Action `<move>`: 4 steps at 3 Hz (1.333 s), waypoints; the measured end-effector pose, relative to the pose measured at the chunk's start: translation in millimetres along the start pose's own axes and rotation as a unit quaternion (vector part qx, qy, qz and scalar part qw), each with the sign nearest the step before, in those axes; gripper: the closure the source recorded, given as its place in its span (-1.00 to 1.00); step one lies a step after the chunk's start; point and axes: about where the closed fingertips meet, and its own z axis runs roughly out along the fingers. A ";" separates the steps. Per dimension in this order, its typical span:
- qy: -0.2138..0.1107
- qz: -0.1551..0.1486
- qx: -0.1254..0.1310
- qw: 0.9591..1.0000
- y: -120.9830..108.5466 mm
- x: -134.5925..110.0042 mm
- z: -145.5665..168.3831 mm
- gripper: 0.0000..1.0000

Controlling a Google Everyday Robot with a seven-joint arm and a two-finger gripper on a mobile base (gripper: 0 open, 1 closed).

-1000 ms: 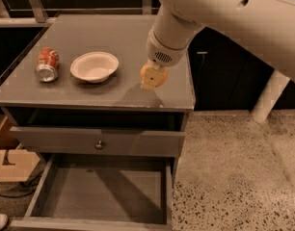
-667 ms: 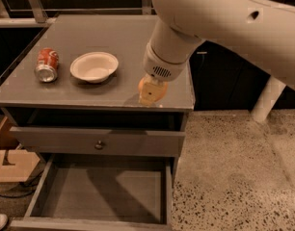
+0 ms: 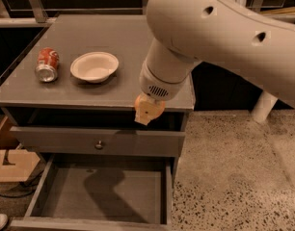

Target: Place orange into middle drawer

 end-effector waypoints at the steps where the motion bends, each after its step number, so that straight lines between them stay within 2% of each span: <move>1: 0.001 0.007 -0.028 1.000 17.9 3.9 31.9 1.00; 2: -0.009 0.014 -0.068 0.998 41.1 6.7 86.4 1.00; 3: -0.009 0.017 -0.072 0.997 44.3 6.8 88.7 1.00; 4: -0.011 0.047 -0.110 0.993 78.3 8.1 114.1 1.00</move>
Offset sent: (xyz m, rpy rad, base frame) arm -0.0151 0.0452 -0.1461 0.0982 0.2033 0.0397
